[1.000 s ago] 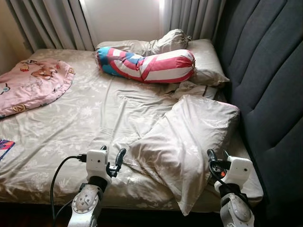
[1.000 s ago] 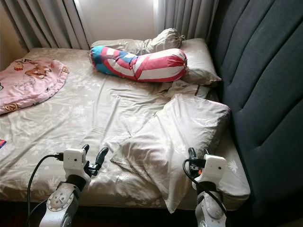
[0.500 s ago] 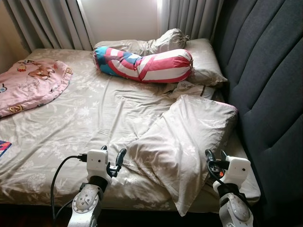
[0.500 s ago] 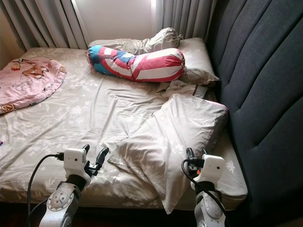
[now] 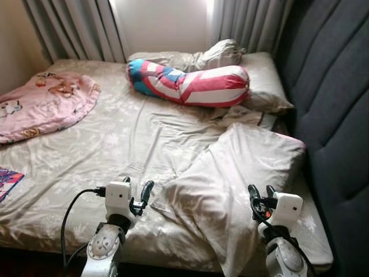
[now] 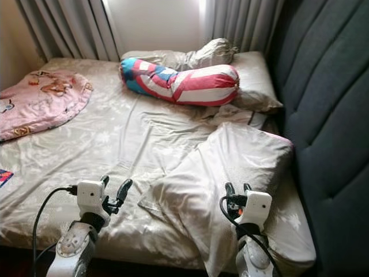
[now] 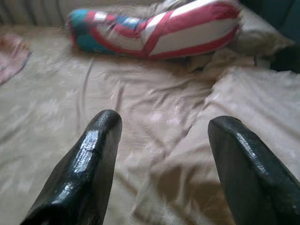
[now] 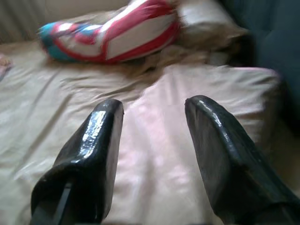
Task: Clean up the room
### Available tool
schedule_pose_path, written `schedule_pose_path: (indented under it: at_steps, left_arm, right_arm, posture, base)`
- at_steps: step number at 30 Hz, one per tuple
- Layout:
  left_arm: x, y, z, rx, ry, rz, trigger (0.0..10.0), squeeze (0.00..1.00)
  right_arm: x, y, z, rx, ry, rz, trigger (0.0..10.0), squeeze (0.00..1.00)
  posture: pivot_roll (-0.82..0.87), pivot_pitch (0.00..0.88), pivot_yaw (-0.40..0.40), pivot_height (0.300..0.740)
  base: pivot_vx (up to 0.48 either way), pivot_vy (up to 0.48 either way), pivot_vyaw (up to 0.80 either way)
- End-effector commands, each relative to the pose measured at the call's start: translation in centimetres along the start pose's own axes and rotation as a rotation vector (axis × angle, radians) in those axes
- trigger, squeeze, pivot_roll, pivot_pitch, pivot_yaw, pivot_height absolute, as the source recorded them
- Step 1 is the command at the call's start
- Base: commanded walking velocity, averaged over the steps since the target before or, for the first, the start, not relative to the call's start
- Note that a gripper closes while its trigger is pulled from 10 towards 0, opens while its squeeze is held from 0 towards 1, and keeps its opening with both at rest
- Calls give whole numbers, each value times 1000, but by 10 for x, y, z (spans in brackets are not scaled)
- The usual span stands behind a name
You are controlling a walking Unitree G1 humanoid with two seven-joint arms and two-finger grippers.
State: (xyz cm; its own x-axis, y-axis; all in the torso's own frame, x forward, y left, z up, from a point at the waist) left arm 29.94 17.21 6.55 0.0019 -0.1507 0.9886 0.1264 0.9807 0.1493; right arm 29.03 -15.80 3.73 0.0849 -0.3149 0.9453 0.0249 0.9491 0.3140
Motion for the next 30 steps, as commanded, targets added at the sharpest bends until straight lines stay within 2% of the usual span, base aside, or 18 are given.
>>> schedule_pose_path:
  at_steps: [1, 15, 23, 30]
  left_arm:
    - [3, -10, -3, -25, -11, 25, 10000, 0]
    - [5, -10, -3, -25, -16, 28, 10000, 0]
    - [5, -10, -2, -26, -18, 28, 10000, 0]
    - [5, -10, -3, -26, -19, 27, 10000, 0]
  right_arm:
    - [-1, -7, 3, -34, 2, -18, 10000, 0]
    - [-2, -18, 5, -84, 4, -19, 10000, 0]
    - [8, -19, 4, -101, -36, -10, 10000, 0]
    - [5, -21, 4, -110, -17, 14, 10000, 0]
  posture:
    - [-104, 0, -19, 740]
    - [-104, 1, -20, 740]
    - [-107, 1, -20, 740]
    - [-106, 2, -23, 740]
  base:
    - [0, 0, 0]
    - [0, 0, 0]
    - [0, 0, 0]
    - [0, 0, 0]
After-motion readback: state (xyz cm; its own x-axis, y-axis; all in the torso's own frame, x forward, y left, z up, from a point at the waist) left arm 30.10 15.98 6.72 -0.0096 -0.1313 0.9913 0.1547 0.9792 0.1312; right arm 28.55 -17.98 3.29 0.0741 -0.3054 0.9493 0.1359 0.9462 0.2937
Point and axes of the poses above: a point about 5 cm out from each wrist's last joint towards the gripper, its own z axis pointing back from the gripper into the wrist, its own x axis along the axis of the wrist's last joint, y = z × x, the point moved 4 cm from there along -z, pointing out of the wrist towards the gripper, and after that the axes turned 8 degrees about -z, right-handed, at the moved point
